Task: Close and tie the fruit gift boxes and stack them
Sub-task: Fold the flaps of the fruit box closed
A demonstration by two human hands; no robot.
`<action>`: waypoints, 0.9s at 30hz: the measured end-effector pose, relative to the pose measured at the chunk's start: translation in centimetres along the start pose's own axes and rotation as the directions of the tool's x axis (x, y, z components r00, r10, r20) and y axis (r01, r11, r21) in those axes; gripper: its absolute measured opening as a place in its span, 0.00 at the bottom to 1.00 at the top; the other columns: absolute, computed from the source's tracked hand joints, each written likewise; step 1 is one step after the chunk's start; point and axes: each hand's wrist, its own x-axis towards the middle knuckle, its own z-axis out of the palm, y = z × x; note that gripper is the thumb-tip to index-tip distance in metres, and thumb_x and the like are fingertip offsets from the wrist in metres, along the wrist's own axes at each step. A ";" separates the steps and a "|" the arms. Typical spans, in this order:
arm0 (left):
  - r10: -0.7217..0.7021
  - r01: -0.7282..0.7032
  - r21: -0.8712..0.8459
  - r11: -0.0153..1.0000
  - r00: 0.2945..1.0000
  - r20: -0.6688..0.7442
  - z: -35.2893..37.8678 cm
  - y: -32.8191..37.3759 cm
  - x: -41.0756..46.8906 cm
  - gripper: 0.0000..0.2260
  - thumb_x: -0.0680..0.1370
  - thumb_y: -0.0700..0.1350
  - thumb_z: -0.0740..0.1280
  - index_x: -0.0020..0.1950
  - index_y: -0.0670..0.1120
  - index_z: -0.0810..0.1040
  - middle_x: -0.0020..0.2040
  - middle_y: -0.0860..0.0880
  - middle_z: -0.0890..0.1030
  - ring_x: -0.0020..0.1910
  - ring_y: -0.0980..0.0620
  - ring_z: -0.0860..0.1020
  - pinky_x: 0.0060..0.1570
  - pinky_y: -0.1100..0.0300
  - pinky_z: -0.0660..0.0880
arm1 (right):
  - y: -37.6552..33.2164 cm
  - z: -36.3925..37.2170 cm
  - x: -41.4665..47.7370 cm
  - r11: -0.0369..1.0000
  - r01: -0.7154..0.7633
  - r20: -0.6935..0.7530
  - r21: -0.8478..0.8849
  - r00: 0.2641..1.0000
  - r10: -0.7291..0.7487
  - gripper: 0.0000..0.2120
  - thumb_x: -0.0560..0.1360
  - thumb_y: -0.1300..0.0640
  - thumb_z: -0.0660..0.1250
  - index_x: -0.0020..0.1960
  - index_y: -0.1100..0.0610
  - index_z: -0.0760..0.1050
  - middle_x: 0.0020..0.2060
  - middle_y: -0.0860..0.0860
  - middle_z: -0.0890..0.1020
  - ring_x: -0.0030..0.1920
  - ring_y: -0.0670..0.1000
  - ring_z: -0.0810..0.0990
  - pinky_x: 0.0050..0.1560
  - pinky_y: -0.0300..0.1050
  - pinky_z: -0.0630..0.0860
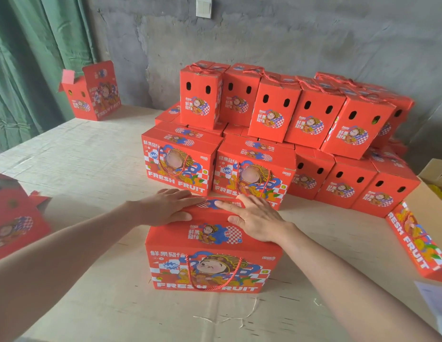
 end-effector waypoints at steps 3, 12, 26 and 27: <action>0.026 -0.026 -0.028 0.999 0.999 -0.025 0.1 -0.5 -0.3 0.35 0.69 0.69 0.38 0.76 0.62 0.46 0.76 0.50 0.59 0.72 0.47 0.60 0.71 0.52 0.55 | -0.2 0.0 -0.1 1.000 -0.007 -0.029 0.000 1.000 0.007 0.21 0.80 0.39 0.44 0.65 0.24 0.34 0.75 0.57 0.58 0.74 0.58 0.56 0.73 0.58 0.52; 0.000 -0.007 -0.092 0.996 0.997 -0.077 1.3 -0.3 -0.1 0.38 0.63 0.75 0.25 0.72 0.70 0.43 0.75 0.54 0.55 0.73 0.50 0.55 0.73 0.49 0.50 | 0.1 -0.3 -0.3 1.000 -0.001 0.018 0.007 1.000 0.001 0.21 0.81 0.40 0.44 0.64 0.23 0.34 0.76 0.54 0.54 0.75 0.56 0.52 0.73 0.56 0.51; 0.005 -0.007 -0.019 1.000 0.997 -0.071 0.5 2.9 3.2 0.38 0.67 0.73 0.35 0.76 0.62 0.41 0.72 0.44 0.61 0.69 0.41 0.64 0.68 0.46 0.61 | -0.8 0.7 -0.2 0.997 -0.080 -0.057 -0.011 0.995 0.080 0.21 0.81 0.40 0.45 0.70 0.27 0.41 0.76 0.52 0.56 0.75 0.55 0.53 0.73 0.55 0.45; 0.024 -0.026 -0.025 0.999 0.997 -0.080 0.7 2.6 3.1 0.38 0.66 0.74 0.32 0.75 0.64 0.40 0.71 0.46 0.61 0.68 0.42 0.64 0.67 0.46 0.61 | -0.6 0.5 -0.1 0.993 -0.092 -0.050 0.071 0.994 0.095 0.20 0.82 0.40 0.45 0.72 0.29 0.47 0.76 0.51 0.57 0.76 0.53 0.53 0.73 0.54 0.45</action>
